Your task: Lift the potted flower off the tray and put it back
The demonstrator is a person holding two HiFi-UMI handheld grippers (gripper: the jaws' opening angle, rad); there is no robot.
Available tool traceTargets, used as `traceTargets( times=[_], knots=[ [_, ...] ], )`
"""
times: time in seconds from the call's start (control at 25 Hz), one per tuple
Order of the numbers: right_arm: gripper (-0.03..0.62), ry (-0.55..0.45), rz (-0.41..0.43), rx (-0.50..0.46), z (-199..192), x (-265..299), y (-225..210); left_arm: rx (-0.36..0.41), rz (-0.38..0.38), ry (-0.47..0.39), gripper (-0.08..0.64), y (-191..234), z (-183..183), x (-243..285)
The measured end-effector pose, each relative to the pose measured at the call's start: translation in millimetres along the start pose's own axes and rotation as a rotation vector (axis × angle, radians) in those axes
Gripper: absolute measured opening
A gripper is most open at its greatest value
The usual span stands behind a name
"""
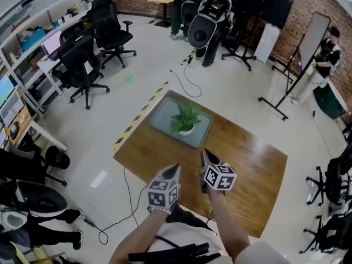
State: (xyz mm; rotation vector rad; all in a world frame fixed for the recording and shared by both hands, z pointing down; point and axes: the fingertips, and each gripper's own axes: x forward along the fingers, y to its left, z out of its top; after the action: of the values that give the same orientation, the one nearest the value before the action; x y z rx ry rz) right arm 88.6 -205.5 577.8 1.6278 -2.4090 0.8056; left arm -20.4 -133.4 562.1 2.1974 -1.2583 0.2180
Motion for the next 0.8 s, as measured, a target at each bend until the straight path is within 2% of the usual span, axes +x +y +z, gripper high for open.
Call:
traceTargets(
  times=[0.12, 0.32, 0.8],
  knots=[
    [0.051, 0.002, -0.015, 0.0, 8, 27, -10, 0.006, 0.0, 0.011, -0.005, 9, 8, 13],
    [0.134, 0.046, -0.047, 0.026, 5, 78, -32, 0.01, 0.001, 0.025, -0.005, 19, 15, 32],
    [0.135, 0.1, -0.111, 0.109, -1, 159, -63, -0.007, 0.011, 0.072, -0.005, 40, 23, 66]
  ],
)
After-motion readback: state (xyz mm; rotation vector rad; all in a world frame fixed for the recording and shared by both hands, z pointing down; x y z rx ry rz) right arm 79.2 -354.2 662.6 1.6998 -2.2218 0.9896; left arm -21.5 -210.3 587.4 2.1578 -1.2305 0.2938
